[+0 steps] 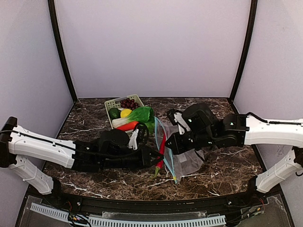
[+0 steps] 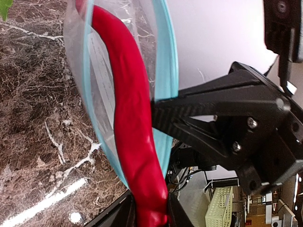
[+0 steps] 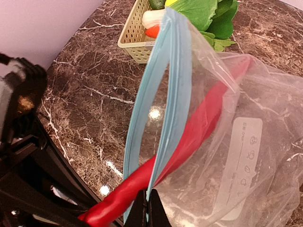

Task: Place the food in the zip-top bag and seal the zipper
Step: Place the fake vegetable in the zipper food storage bag.

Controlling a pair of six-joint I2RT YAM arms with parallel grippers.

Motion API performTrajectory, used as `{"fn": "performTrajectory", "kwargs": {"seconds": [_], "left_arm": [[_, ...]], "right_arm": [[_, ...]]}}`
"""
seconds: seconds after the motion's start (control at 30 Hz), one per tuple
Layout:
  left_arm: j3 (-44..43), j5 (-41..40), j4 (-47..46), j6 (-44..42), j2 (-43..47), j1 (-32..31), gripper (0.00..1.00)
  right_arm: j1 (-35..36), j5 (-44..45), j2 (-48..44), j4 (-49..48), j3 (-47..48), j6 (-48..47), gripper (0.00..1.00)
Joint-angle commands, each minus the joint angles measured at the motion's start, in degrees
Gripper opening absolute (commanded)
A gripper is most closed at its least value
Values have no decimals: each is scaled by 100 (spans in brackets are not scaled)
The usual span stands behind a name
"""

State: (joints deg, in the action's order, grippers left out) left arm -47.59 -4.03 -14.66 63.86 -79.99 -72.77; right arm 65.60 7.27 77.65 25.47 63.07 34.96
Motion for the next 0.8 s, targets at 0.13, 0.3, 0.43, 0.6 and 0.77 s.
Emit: {"fn": "performTrajectory", "kwargs": {"seconds": [0.13, 0.3, 0.43, 0.6, 0.77], "left_arm": [[-210, 319, -491, 18, -341, 99, 7], [-143, -79, -394, 22, -358, 175, 5], [-290, -331, -319, -60, -501, 182, 5], [-587, -569, -82, -265, -656, 216, 7], [-716, -630, 119, -438, -802, 290, 7]], "right_arm": [[139, -658, -320, -1011, -435, -22, 0], [147, -701, -548, -1201, -625, 99, 0], [167, -701, -610, -1261, -660, 160, 0], [210, -906, -576, -1302, -636, 290, 0], [225, -994, -498, -1296, -631, 390, 0]]}}
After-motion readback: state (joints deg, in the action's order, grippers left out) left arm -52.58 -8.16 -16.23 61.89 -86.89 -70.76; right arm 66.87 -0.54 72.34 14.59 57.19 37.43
